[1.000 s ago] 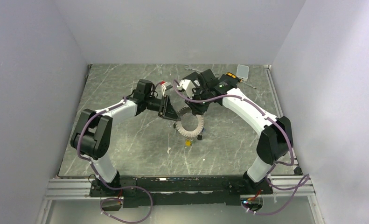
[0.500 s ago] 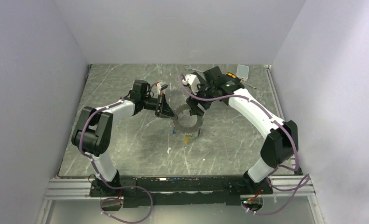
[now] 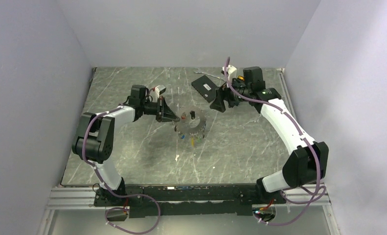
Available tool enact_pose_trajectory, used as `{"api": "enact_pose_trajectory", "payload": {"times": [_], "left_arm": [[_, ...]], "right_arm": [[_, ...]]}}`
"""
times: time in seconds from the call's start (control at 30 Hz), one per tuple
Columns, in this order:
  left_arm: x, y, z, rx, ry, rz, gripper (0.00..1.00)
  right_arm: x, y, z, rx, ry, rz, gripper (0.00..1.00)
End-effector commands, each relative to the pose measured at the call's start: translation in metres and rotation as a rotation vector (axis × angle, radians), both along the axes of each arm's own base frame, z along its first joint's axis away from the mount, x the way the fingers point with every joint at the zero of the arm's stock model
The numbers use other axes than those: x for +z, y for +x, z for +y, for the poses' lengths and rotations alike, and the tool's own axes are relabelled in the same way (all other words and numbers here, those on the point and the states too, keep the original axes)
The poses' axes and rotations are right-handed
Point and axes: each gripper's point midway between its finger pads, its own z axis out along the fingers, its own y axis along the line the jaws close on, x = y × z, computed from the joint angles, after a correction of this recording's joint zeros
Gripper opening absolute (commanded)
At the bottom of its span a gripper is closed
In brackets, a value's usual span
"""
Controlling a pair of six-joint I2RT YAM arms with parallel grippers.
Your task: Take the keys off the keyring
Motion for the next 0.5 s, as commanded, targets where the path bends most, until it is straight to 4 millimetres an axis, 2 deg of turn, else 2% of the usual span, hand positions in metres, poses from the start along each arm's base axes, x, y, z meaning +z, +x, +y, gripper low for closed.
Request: {"api": "enact_pose_trajectory", "payload": {"times": [0.0, 0.07, 0.17, 0.33, 0.47], "left_arm": [[0.013, 0.026, 0.005, 0.124, 0.099, 0.113, 0.0], [0.008, 0.03, 0.007, 0.16, 0.156, 0.21, 0.0], [0.009, 0.031, 0.005, 0.165, 0.12, 0.305, 0.0], [0.013, 0.032, 0.006, 0.183, 0.087, 0.359, 0.0], [0.018, 0.034, 0.01, 0.187, 0.045, 0.418, 0.0]], "right_arm": [[0.022, -0.007, 0.025, 0.062, 0.007, -0.098, 0.79], [0.019, -0.011, 0.036, 0.091, -0.08, -0.16, 0.79], [0.011, -0.017, 0.055, 0.152, -0.202, -0.26, 0.77], [-0.006, -0.023, 0.079, 0.22, -0.307, -0.342, 0.68], [-0.014, -0.035, 0.096, 0.301, -0.353, -0.386, 0.61]]}}
